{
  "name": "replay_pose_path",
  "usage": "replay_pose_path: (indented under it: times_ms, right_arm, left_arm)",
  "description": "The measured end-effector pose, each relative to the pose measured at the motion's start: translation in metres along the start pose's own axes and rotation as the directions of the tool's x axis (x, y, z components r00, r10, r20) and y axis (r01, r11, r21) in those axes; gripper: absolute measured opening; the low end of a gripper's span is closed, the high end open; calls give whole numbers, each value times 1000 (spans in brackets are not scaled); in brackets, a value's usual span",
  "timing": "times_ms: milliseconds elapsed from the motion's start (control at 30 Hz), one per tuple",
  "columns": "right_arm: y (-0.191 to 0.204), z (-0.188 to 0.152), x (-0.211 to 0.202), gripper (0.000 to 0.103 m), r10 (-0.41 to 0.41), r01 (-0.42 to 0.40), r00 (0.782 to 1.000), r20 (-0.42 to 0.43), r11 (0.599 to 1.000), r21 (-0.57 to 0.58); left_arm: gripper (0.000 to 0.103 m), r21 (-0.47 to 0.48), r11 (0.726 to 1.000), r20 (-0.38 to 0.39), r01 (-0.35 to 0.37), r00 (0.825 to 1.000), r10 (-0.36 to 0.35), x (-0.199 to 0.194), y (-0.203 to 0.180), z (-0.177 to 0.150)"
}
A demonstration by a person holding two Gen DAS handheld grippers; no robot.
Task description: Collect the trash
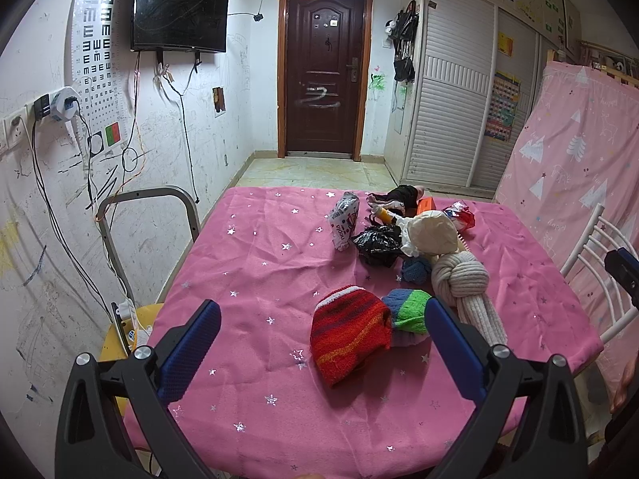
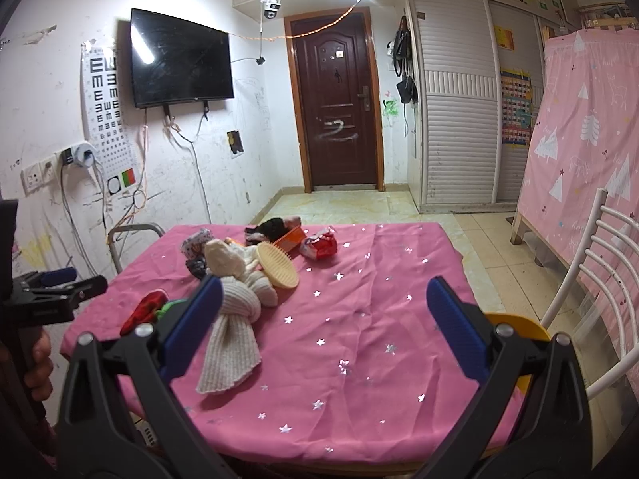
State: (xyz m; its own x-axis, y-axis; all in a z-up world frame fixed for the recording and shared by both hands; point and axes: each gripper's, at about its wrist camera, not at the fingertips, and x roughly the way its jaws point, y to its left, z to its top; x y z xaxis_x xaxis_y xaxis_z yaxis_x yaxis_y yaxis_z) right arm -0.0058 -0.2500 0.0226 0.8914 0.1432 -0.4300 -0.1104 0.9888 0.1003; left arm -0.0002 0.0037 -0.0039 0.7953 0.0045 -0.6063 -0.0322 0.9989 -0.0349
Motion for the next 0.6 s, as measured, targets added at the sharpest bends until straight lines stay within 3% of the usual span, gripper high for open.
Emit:
replay_pose_path:
  times_ms: [600]
  right_arm:
    - [-1,0,0,98,4,-4,1000,-3,1000,-2]
  left_arm:
    - [93,-1,1000,-1,1,1000,-1,0,0,0]
